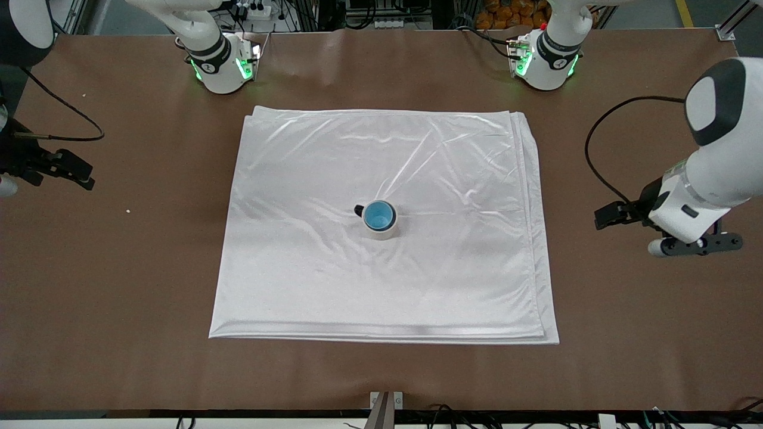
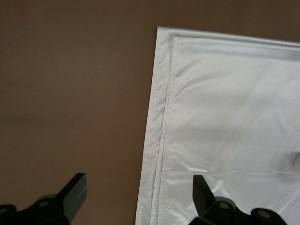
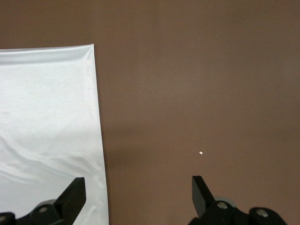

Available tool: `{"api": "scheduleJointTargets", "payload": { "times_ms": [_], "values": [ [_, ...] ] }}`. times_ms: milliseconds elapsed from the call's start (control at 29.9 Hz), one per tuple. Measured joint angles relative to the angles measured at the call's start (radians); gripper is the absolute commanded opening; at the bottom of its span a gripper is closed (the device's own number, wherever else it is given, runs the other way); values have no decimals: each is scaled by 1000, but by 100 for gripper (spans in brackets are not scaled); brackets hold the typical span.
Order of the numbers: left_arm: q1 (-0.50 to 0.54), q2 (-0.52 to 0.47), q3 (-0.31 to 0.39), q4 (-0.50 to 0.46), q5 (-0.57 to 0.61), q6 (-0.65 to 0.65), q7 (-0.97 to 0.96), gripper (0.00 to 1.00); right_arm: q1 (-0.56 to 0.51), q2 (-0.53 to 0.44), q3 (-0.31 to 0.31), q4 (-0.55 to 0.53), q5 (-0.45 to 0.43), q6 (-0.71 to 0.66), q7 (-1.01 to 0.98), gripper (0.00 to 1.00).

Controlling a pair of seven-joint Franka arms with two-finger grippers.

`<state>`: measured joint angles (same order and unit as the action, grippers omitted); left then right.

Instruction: Place blue cup into white mug on cloth

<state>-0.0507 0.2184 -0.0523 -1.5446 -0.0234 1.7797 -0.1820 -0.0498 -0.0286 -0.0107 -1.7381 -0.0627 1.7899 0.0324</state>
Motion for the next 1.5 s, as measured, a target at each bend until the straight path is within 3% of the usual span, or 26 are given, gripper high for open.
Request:
{"api": "scheduleJointTargets", "payload": {
  "times_ms": [835, 1503],
  "values": [
    [26, -183, 3, -26, 0, -149, 13, 100, 1, 1, -3, 4, 39, -86, 0, 100],
    [32, -215, 47, -29, 54, -187, 184, 100, 3, 1, -3, 11, 40, -80, 0, 100]
  ]
}}
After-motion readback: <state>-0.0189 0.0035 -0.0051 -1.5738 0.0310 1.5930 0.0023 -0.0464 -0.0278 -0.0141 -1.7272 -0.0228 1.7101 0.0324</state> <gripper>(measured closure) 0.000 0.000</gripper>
